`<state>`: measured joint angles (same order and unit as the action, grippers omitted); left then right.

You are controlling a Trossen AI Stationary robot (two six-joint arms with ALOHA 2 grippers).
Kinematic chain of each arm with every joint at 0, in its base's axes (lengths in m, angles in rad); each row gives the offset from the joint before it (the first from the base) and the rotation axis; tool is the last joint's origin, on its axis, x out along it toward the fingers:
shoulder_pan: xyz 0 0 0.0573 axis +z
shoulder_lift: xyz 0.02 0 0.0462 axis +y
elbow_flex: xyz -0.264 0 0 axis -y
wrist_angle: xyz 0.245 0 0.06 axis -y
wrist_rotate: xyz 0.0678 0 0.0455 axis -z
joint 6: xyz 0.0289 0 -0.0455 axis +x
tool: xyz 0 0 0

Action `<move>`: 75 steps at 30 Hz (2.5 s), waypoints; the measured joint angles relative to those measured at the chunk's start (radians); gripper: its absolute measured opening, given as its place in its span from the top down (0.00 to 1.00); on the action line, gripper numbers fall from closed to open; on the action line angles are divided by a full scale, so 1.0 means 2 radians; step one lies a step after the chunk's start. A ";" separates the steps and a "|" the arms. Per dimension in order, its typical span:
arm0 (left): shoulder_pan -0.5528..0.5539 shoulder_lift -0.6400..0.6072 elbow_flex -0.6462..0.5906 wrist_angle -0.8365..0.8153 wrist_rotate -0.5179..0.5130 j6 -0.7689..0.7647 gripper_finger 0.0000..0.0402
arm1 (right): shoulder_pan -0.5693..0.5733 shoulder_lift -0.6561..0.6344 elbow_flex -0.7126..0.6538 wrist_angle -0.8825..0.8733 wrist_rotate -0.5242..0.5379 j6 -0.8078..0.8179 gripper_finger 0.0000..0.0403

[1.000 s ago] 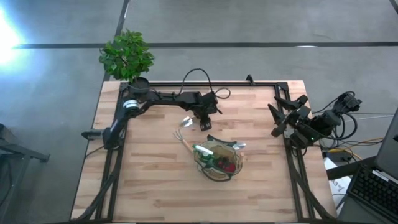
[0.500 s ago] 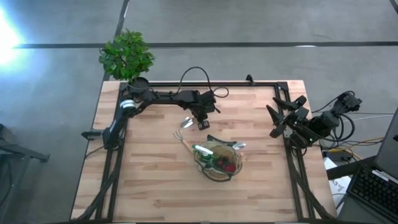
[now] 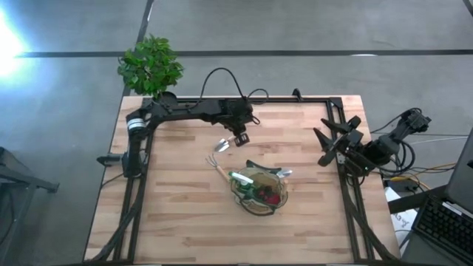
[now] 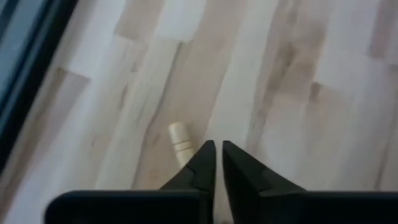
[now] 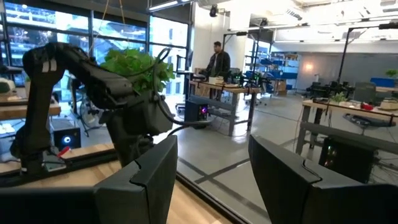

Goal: Pick & Place Garden tools in Gardening bag
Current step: Put the top trowel into the gardening bag

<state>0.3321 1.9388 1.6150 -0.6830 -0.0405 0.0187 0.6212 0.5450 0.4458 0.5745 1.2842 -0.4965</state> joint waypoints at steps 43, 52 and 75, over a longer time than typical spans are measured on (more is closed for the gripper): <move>0.040 0.072 0.000 0.010 0.023 -0.037 0.47 | -0.001 -0.004 0.035 0.004 0.001 -0.066 0.53; 0.040 0.109 0.000 0.009 0.019 -0.041 0.48 | -0.001 -0.003 0.035 0.004 0.001 -0.066 0.53; 0.044 0.040 -0.001 0.009 0.057 -0.028 0.84 | -0.001 -0.004 0.034 0.003 0.009 -0.080 0.53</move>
<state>0.4198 2.0183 1.6123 -0.6650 0.0735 -0.0376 0.6189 0.5373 0.5137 0.5796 1.3013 -0.6568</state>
